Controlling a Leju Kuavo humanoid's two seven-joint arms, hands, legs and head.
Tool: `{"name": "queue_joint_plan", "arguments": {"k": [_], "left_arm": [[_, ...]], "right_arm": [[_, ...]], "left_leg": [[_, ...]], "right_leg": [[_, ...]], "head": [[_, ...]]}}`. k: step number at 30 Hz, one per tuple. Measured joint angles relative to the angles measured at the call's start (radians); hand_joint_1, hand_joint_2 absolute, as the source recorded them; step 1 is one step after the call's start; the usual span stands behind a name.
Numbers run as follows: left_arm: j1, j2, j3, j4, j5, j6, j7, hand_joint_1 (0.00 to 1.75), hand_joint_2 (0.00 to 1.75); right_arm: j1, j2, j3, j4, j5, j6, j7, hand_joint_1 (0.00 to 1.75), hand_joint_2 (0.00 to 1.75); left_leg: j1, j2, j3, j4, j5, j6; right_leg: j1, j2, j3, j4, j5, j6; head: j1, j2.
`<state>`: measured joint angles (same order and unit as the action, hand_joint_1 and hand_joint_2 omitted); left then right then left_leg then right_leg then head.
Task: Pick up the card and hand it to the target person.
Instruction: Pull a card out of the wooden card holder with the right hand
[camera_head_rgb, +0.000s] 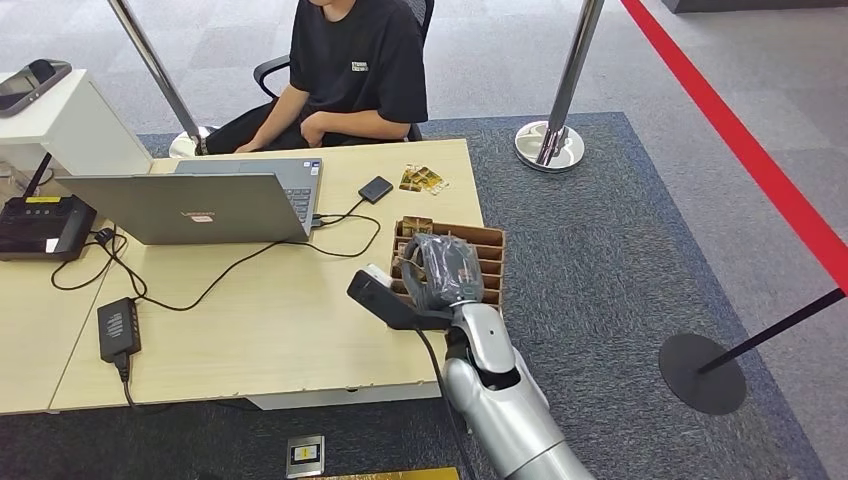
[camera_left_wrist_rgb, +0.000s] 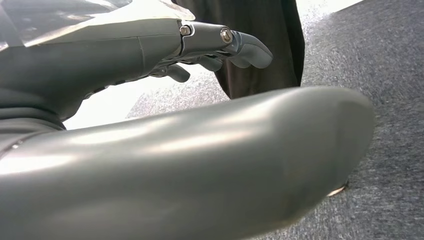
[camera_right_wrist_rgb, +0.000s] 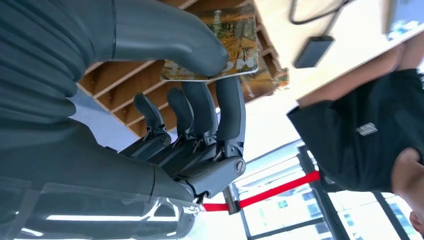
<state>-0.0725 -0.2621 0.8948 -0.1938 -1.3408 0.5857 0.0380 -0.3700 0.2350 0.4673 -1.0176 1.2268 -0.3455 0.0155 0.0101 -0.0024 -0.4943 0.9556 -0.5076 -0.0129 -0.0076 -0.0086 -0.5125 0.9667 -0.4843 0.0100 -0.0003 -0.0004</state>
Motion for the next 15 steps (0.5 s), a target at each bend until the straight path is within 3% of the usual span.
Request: {"name": "queue_joint_plan", "arguments": {"k": [6, 15], "left_arm": [[0.000, 0.000, 0.010, 0.000, 0.004, 0.003, -0.006, 0.00, 0.00], [-0.001, 0.000, 0.012, 0.000, -0.005, 0.002, -0.010, 0.00, 0.00]], "right_arm": [[0.008, -0.016, 0.005, -0.097, -0.106, 0.044, -0.044, 1.34, 1.75], [-0.005, -0.033, 0.024, -0.153, -0.140, 0.058, -0.055, 1.40, 1.75]], "left_leg": [[0.000, 0.000, 0.000, 0.000, 0.000, 0.000], [0.000, 0.000, 0.000, 0.000, 0.000, 0.000]], "right_leg": [[0.000, 0.000, 0.000, 0.000, 0.000, 0.000], [0.000, 0.000, 0.000, 0.000, 0.000, 0.000]], "head": [[0.000, 0.000], [0.000, 0.000]]}}
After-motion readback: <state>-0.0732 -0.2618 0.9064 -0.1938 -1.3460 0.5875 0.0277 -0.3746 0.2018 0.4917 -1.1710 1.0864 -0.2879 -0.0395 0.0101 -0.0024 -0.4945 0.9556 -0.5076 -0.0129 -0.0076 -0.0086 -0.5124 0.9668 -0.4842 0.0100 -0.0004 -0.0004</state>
